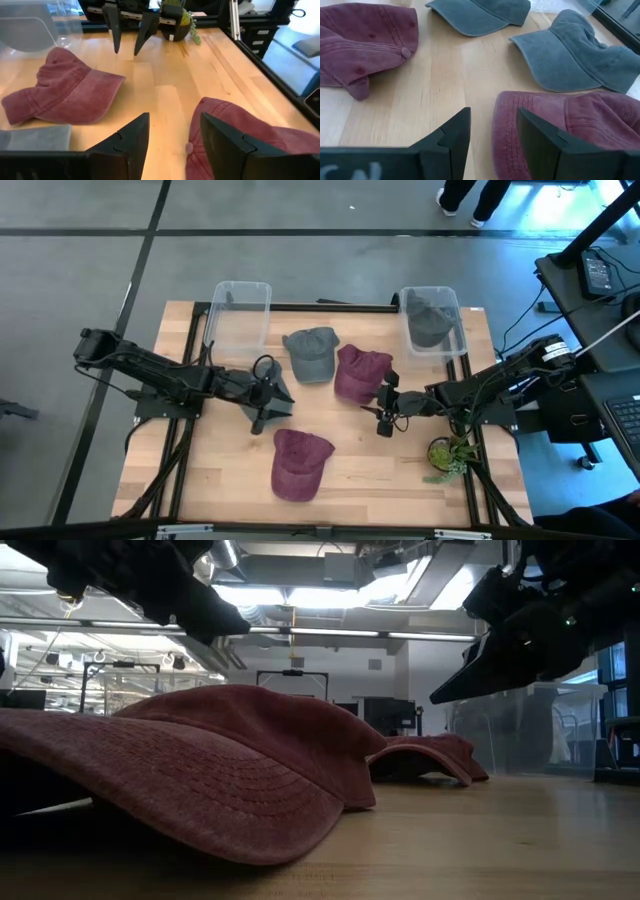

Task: Pick & Place hat
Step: Put the bottom red cap into the left transparent bin

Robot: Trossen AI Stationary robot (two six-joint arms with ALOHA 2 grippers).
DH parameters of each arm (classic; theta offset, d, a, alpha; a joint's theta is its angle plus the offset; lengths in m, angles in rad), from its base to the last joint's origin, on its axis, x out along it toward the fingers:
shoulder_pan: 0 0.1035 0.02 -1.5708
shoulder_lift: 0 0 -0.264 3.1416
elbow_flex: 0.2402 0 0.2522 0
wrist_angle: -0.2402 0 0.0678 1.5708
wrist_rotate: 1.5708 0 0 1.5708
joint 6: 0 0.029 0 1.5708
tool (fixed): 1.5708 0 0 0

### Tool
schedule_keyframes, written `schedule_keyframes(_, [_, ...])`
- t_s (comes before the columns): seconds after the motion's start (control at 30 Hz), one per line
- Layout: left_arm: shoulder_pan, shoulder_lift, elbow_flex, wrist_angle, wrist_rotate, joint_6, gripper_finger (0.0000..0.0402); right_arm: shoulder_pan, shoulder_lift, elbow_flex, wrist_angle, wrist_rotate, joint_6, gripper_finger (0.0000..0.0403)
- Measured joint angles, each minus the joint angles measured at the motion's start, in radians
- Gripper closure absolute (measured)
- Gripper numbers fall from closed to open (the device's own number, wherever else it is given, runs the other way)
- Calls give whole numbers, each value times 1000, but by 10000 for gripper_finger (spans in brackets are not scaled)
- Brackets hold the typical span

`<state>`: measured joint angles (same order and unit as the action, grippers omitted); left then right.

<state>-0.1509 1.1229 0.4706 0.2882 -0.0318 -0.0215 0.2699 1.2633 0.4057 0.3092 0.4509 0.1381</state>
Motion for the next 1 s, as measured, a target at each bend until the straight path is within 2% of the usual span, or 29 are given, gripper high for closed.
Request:
schedule_keyframes(0.17, [0,0,0,0,-3,41,189,0,0,0,0,-10,12,244])
schedule_keyframes(0.37, [0,0,0,2,-12,0,145,0,0,0,0,-10,20,244])
schedule_keyframes(0.53, [-8,51,37,38,0,-17,147,0,0,0,1,-10,20,244])
schedule_keyframes(0.8, [-53,263,186,-22,3,24,155,0,0,0,6,-10,46,244])
schedule_keyframes(1.0, [-103,401,231,-29,-3,8,156,0,0,0,5,-29,44,244])
